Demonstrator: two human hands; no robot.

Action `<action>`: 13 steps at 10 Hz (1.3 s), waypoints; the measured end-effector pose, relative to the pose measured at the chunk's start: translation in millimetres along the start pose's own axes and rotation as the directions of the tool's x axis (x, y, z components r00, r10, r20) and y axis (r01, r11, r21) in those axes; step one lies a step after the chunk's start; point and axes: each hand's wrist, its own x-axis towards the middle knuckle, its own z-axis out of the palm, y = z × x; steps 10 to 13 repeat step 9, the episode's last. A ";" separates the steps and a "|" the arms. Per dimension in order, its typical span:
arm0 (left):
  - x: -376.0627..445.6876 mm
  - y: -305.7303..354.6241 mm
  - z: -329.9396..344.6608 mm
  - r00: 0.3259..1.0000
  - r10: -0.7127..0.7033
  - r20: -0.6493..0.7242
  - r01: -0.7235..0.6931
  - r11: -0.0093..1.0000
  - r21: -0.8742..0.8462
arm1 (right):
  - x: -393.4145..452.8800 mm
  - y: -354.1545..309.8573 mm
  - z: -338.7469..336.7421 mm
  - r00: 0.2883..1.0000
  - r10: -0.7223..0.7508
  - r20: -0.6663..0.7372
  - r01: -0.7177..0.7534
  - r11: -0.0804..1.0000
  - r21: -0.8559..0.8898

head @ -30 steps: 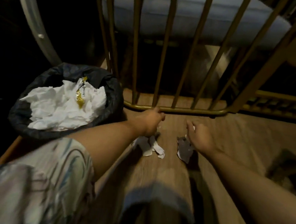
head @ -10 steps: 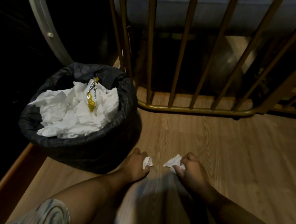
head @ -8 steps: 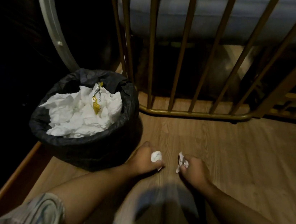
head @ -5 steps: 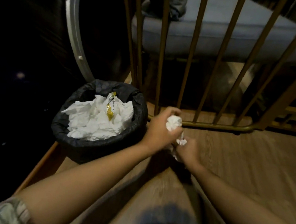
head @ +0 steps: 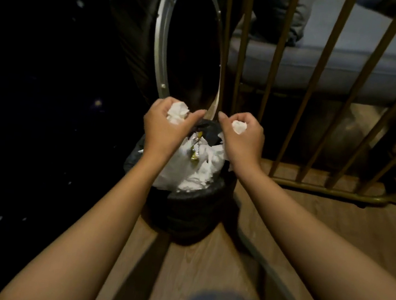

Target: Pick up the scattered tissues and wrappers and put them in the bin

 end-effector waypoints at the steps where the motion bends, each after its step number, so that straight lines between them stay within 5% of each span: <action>1: 3.5 -13.9 -12.8 0.999 0.034 -0.020 -0.031 0.991 0.134 | -3.1 -1.4 23.1 0.999 -0.034 0.041 0.034 0.999 -0.001; 3: -2.6 -53.4 -9.8 0.962 0.026 0.273 -0.159 0.864 0.477 | -10.0 20.8 55.7 0.990 -0.093 0.107 0.101 0.992 -0.076; 4: -10.1 -67.3 -7.7 0.846 -0.240 0.476 -0.132 0.771 0.623 | -8.5 39.7 65.2 0.936 0.015 0.351 0.152 0.883 -0.444; 5: -15.3 -81.5 -9.2 0.699 -0.379 0.607 -0.165 0.739 0.653 | -12.4 50.3 67.4 0.776 0.339 0.532 0.206 0.662 -0.721; 6: -16.1 -87.6 -10.6 0.588 -0.434 0.683 -0.192 0.745 0.638 | -14.7 52.8 67.5 0.744 0.332 0.580 0.301 0.608 -0.734; 7: -6.1 -80.7 -12.7 0.615 -0.411 0.673 -0.110 0.800 0.589 | -6.4 42.6 63.4 0.795 0.122 0.594 0.375 0.672 -0.639; 9: 21.5 -61.7 -12.7 0.835 -0.177 0.522 -0.092 0.889 0.449 | 29.6 28.7 52.3 0.798 -0.122 0.591 0.484 0.713 -0.507; 13: 21.5 -61.7 -12.7 0.835 -0.177 0.522 -0.092 0.889 0.449 | 29.6 28.7 52.3 0.798 -0.122 0.591 0.484 0.713 -0.507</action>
